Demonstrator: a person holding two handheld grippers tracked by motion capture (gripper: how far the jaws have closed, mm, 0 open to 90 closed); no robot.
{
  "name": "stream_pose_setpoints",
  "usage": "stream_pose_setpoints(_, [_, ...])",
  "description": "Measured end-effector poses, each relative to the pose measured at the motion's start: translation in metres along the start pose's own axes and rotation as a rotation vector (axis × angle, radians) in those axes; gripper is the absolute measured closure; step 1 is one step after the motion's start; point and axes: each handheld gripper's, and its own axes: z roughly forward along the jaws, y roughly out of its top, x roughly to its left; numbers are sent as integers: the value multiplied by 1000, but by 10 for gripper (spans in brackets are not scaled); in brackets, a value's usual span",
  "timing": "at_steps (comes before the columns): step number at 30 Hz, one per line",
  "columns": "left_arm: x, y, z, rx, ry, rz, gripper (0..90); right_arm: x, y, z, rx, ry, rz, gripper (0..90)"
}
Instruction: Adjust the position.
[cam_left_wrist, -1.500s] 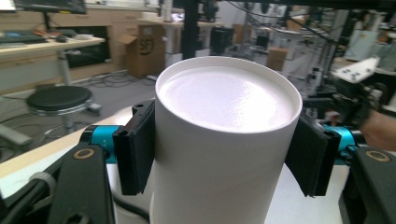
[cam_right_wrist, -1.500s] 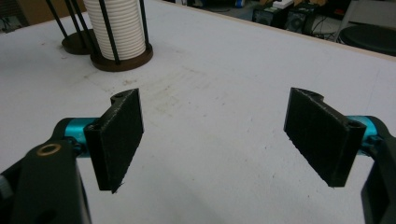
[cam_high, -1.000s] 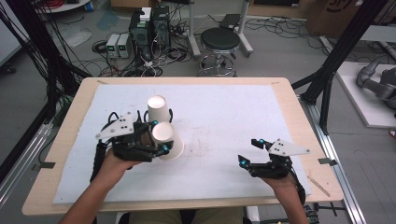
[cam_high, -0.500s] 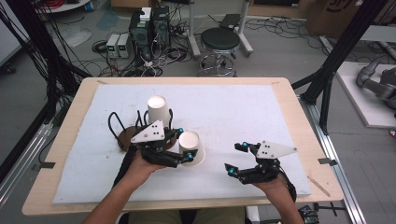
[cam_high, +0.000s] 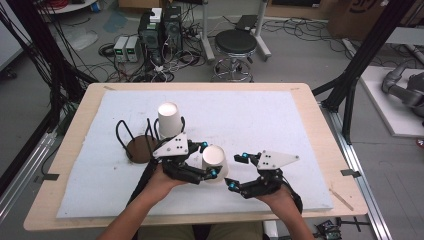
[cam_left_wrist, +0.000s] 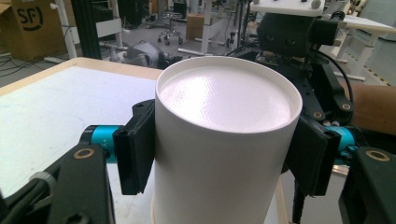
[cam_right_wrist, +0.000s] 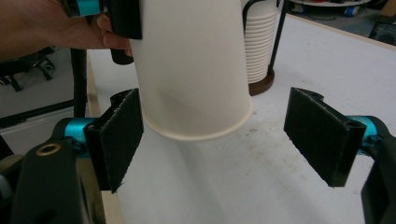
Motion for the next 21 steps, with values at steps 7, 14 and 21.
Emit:
stream_pose_setpoints(7, [-3, 0, 5, -6, -29, 3, 331, 3, 2, 12, 6, 35, -14, 202])
stream_pose_setpoints(14, [-6, 0, 8, -17, -51, 3, 332, 5, 3, 22, 11, 66, -20, 185])
stream_pose_setpoints(21, [-5, 0, 9, -27, -58, -11, 333, 4, 2, 26, 12, 76, -31, 209])
